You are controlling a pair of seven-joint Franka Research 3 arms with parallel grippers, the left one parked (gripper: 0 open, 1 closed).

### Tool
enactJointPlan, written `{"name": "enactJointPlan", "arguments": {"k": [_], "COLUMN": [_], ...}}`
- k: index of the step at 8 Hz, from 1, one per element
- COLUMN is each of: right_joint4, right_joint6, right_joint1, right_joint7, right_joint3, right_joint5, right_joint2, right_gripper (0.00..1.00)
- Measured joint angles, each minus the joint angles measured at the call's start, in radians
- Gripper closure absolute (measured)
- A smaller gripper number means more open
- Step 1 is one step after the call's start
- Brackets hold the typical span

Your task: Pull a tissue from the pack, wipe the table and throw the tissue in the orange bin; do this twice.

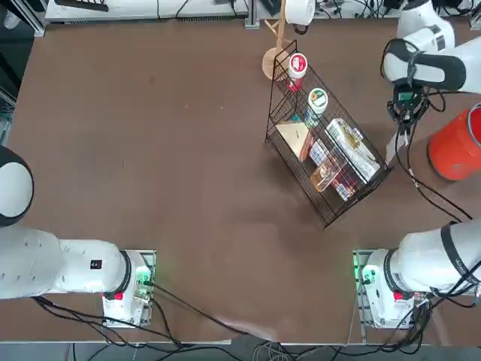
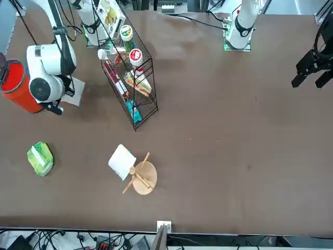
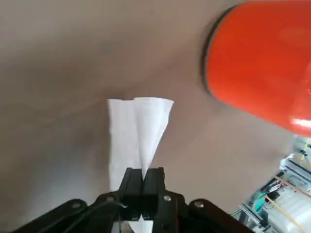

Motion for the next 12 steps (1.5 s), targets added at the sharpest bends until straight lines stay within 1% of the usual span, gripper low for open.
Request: {"name": "enactJointPlan", "arguments": {"k": [2,4,6,7,9,12], "right_joint4": [0.117,0.234,0.351,0.396,0.445,0.469], "right_joint6": [-0.122,-0.220,-0.294,-0.311,-0.315,-0.315], "right_joint1": [-0.025,-0.065,-0.125,-0.159,-0.210,-0.267], "right_joint7": [-0.106,-0.232,-0.362,-0.424,-0.520,-0.650], "right_joint3": [-0.006,-0.024,-0.031,-0.032,-0.036,-0.040], "right_joint5": [0.000,0.000,0.001,0.000,-0.002,-0.070], "right_joint2": [-0.028,-0.037,-0.039,-0.039,-0.038,-0.035], "right_gripper": [0.99,0.99,0.99,0.99,0.99,0.99]}}
